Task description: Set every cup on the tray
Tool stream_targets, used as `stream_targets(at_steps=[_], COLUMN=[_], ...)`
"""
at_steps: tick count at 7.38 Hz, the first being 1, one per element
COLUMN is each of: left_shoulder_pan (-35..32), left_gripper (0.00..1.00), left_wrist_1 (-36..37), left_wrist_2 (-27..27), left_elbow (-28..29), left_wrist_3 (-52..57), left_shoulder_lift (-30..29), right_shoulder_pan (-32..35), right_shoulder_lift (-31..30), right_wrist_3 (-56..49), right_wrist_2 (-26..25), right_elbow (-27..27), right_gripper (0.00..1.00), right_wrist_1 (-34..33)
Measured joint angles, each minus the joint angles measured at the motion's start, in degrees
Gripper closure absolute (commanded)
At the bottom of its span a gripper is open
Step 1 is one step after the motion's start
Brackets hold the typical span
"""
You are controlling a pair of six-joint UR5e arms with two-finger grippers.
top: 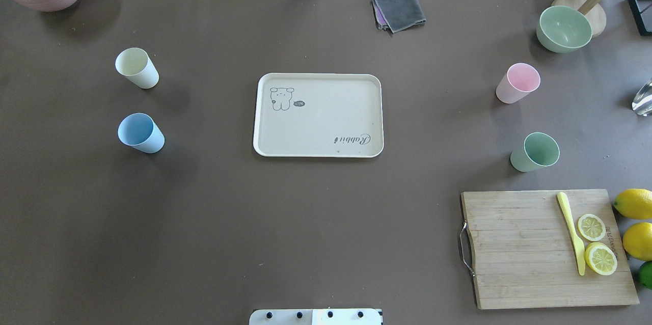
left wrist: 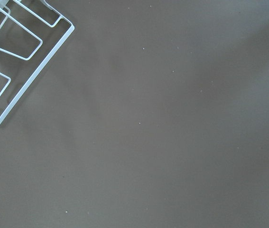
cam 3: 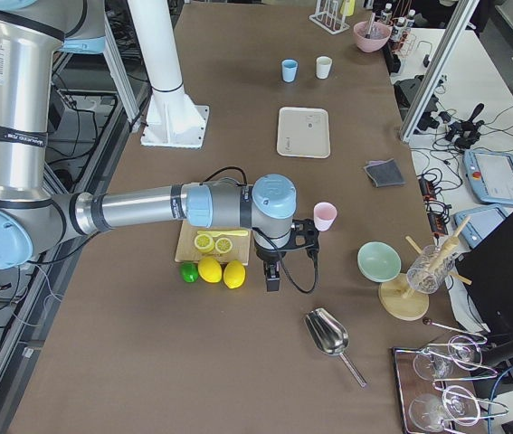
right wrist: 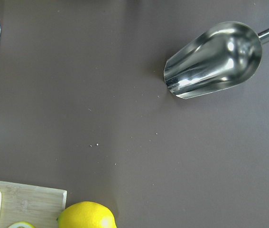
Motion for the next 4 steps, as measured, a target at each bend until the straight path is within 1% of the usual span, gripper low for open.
stream_targets(at_steps=[3,4], left_shoulder_pan=[-0.1,-0.1], left_gripper=[0.02,0.02], left_wrist_1=[-0.1,-0.2], left_wrist_2=[-0.2,0.0], left_elbow=[-1.3,-1.9], left_wrist_3=[0.0,-0.1], left_shoulder_lift=[0.4,0.0], right_shoulder_pan=[-0.1,-0.1], right_shoulder_lift=[0.0,0.2], right_wrist_3=[0.2,0.4], right_wrist_2=[0.2,0.3], right_elbow=[0.2,1.1], right_gripper=[0.00,0.00], right_wrist_1=[0.1,0.9])
